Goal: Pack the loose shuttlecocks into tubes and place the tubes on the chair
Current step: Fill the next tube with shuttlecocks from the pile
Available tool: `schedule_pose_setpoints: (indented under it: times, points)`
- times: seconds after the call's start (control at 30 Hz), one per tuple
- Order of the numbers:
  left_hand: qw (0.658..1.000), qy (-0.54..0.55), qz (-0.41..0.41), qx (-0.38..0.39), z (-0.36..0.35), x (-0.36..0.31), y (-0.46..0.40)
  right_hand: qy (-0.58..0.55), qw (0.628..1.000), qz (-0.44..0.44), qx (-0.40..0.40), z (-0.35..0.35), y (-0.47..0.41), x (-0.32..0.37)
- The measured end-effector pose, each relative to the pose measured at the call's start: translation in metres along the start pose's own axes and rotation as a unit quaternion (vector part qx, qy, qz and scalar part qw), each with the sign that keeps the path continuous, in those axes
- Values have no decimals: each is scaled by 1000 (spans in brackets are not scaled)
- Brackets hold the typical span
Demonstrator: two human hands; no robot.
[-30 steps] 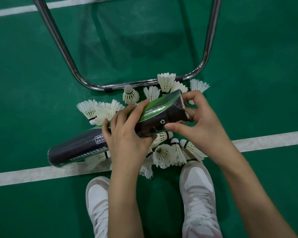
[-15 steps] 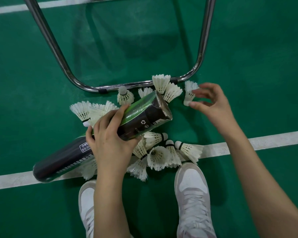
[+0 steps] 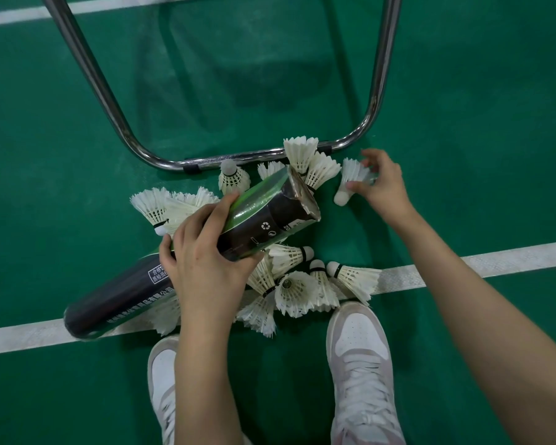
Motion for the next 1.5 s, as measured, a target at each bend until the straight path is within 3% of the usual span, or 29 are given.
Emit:
schedule_pose_setpoints:
  times: [0.17, 0.3, 0.47, 0.73, 1.03, 1.5]
  points:
    - [1000, 4, 2, -6, 1, 2, -1, 11, 997, -54, 55, -14, 19, -16]
    - [1000, -1, 5, -10, 0, 4, -2, -8, 997, -62, 34, -6, 34, -13]
    - [1000, -5, 10, -6, 0, 7, -2, -90, 996, -2, 1, 18, 62, 37]
    - [1000, -7, 5, -5, 1, 3, -1, -170, 981, 88, 30, 22, 106, 114]
    - [1000, 1, -5, -4, 2, -2, -1, -195, 973, 67, 105, -7, 130, 126]
    - [1000, -4, -11, -6, 3, -4, 1, -108, 988, 35, 108, -26, 134, 129]
Point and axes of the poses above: each hand's wrist, its own y-axis away from the middle knuckle, its own z-axis out of the back of the hand, x = y × z, the point moved 10 cm from there along -y, towards the middle knuckle, and after that the axes turned 9 degrees about -y, right-handed, at the moved point
